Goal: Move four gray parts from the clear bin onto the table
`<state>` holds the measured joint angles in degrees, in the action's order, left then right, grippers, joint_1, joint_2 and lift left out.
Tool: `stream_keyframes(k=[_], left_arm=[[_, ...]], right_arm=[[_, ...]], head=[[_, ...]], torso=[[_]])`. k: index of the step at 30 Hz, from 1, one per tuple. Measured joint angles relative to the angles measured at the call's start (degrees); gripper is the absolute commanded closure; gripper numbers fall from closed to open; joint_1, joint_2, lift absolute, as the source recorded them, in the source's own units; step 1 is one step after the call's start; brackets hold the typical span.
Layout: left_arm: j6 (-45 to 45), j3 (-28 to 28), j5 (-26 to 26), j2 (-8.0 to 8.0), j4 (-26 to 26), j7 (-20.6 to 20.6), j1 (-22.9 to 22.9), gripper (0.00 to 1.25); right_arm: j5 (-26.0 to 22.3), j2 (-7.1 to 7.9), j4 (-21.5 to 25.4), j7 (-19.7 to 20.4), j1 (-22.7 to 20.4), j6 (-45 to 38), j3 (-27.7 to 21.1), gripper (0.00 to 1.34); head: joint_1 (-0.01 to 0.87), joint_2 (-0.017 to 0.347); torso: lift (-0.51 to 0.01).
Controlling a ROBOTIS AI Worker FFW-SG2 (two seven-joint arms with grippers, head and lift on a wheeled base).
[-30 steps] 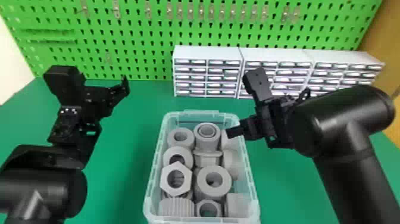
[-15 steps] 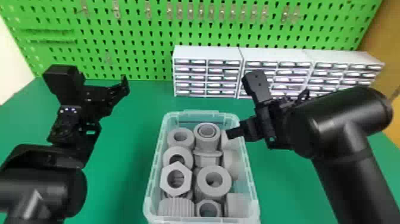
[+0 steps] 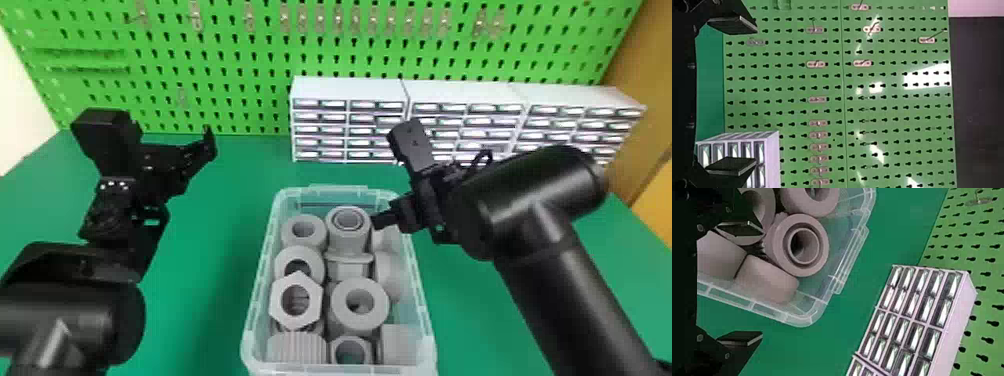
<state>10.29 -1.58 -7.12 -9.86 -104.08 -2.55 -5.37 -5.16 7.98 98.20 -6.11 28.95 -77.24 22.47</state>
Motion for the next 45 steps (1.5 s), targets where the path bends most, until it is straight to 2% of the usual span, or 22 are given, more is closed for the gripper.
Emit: stream_keyframes(k=[5, 9, 35, 45], left_arm=[[0.00, 0.00, 0.00, -0.02, 0.00, 0.00, 0.07, 0.11], [0.01, 0.00, 0.00, -0.06, 0.01, 0.00, 0.09, 0.11], [0.00, -0.02, -0.19, -0.07, 0.00, 0.28, 0.10, 0.11], [0.00, -0.09, -0.42, -0.07, 0.01, 0.50, -0.05, 0.11]], right_arm=[[4.51, -0.62, -5.22, -5.83, 1.86, 3.38, 1.53, 0.34], [6.08, -0.94, -8.82, -7.00, 3.20, 6.20, 2.45, 0.34], [7.84, -3.69, -29.63, -7.25, 9.51, 23.55, 7.63, 0.34], [8.89, -4.16, -33.21, -6.90, 10.08, 26.77, 8.31, 0.34]], head=[[0.687, 0.026], [0.687, 0.026], [0.687, 0.026], [0.687, 0.026]], torso=[[-0.050], [-0.050], [-0.050], [-0.050]])
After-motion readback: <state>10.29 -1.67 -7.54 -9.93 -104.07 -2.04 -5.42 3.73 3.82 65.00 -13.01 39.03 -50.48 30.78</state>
